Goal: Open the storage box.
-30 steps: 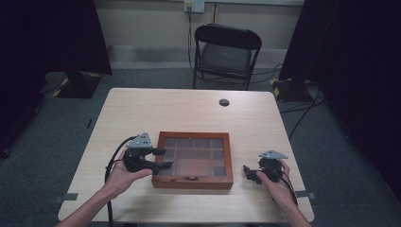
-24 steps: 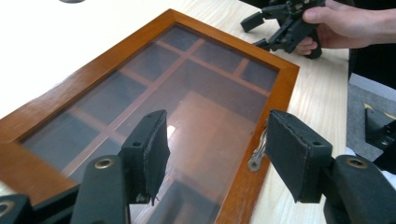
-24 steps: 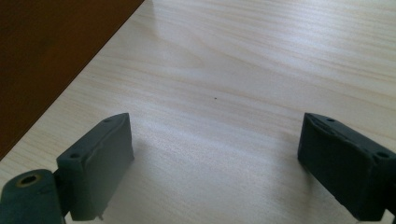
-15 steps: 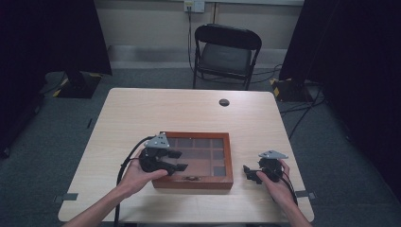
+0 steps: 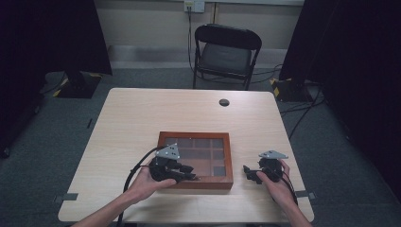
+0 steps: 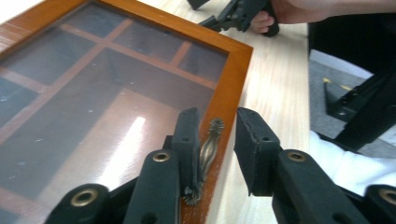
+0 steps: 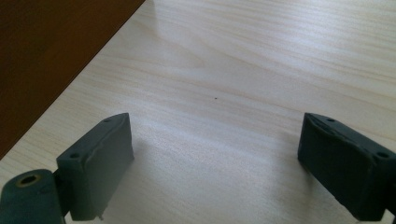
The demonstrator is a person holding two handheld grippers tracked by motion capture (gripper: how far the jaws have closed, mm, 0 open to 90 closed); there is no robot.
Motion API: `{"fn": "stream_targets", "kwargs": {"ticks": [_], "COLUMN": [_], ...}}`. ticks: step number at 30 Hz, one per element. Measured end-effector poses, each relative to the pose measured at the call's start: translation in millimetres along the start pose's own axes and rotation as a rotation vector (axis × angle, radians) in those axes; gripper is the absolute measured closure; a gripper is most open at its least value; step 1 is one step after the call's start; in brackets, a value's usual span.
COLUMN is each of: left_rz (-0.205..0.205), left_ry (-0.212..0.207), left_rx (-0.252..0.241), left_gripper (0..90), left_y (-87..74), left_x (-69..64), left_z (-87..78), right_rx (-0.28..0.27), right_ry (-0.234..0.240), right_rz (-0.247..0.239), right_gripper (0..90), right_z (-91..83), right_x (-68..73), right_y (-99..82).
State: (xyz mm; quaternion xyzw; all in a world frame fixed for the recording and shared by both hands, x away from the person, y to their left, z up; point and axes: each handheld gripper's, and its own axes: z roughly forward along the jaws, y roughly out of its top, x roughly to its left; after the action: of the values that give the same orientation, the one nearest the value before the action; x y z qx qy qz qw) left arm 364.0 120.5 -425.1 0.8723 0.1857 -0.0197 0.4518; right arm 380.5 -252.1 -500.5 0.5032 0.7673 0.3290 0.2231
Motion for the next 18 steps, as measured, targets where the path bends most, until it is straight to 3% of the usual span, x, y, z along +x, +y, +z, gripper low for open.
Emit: {"fn": "stream_targets", "kwargs": {"ticks": [7,12,18], "left_rz": [0.004,-0.001,0.029], "left_ry": [-0.020,-0.007,0.010], "left_rx": [0.032,0.058,0.045], "left_gripper": [75.2,76.1,79.8], "left_y": [-1.3,-2.4,-4.8], "left_x": [3.2,3.5,1.2], "left_z": [6.8,11.4,16.9], "right_rx": [0.000,0.000,0.000], "right_ry": [0.001,0.001,0.002], "right_rz": [-0.001,-0.001,-0.002], "right_gripper": [9.5,9.5,9.5], "right_z": [0.0,0.0,0.0], "right_x": [-0.1,-0.1,-0.3], "right_y": [0.0,0.0,0.0]}}
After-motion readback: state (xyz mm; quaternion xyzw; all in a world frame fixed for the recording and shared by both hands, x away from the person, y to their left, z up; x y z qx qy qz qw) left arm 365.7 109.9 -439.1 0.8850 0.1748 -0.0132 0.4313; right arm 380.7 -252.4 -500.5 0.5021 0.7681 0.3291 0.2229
